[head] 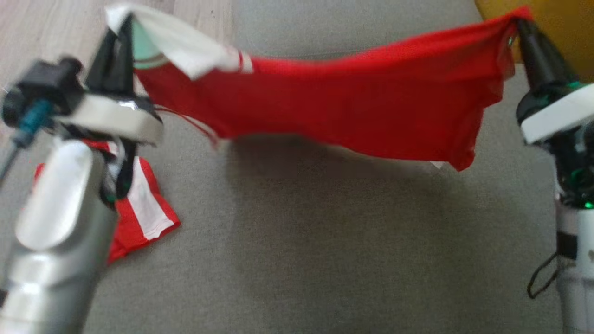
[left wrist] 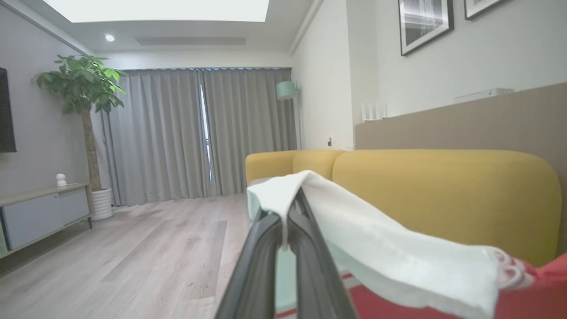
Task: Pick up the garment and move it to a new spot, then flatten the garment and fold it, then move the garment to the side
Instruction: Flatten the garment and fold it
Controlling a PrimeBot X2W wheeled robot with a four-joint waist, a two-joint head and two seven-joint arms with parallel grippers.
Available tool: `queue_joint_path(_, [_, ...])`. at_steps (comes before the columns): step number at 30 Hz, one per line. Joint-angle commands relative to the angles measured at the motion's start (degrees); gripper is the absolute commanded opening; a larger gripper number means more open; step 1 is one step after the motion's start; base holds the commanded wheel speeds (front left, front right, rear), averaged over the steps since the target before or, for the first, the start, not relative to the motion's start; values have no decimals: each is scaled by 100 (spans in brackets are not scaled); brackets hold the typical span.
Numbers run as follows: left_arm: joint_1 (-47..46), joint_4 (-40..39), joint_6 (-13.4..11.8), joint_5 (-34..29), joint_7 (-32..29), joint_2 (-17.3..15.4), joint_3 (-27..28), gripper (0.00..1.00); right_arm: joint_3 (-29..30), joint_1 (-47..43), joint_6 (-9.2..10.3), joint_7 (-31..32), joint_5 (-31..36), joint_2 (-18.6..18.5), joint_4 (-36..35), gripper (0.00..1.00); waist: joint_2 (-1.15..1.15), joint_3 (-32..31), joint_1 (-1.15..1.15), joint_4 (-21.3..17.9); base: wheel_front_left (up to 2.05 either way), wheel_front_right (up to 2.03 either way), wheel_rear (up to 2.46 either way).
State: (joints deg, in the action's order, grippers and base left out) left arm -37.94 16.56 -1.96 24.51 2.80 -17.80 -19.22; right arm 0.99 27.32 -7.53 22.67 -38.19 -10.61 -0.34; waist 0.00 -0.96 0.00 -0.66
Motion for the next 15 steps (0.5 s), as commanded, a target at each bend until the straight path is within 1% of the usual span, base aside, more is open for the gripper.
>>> queue_joint_path(1, [-456,-148,-1,14,7,-283,316,0,-28,307,4,-42,-38,5,-168,0,0,-29,0,-10,0,0,0])
queue_joint_path(5, [-861,67,-16,50,80,-341,455,0,134,575,4,-141,-142,68,18,0,0,-137,0,-25,0,0,0])
queue_joint_path(9, [-1041,133,-10,54,122,-371,479,0,159,688,4,-54,-242,137,71,0,0,-232,0,-35,0,0,0])
queue_joint_path(12, [-1041,32,3,56,126,-394,460,0,180,646,4,-13,-159,95,-45,0,0,-302,0,-28,0,0,0])
queue_joint_path(15, [-968,-293,19,9,58,-455,382,0,230,544,4,75,-59,70,-300,0,0,-366,0,-24,0,0,0])
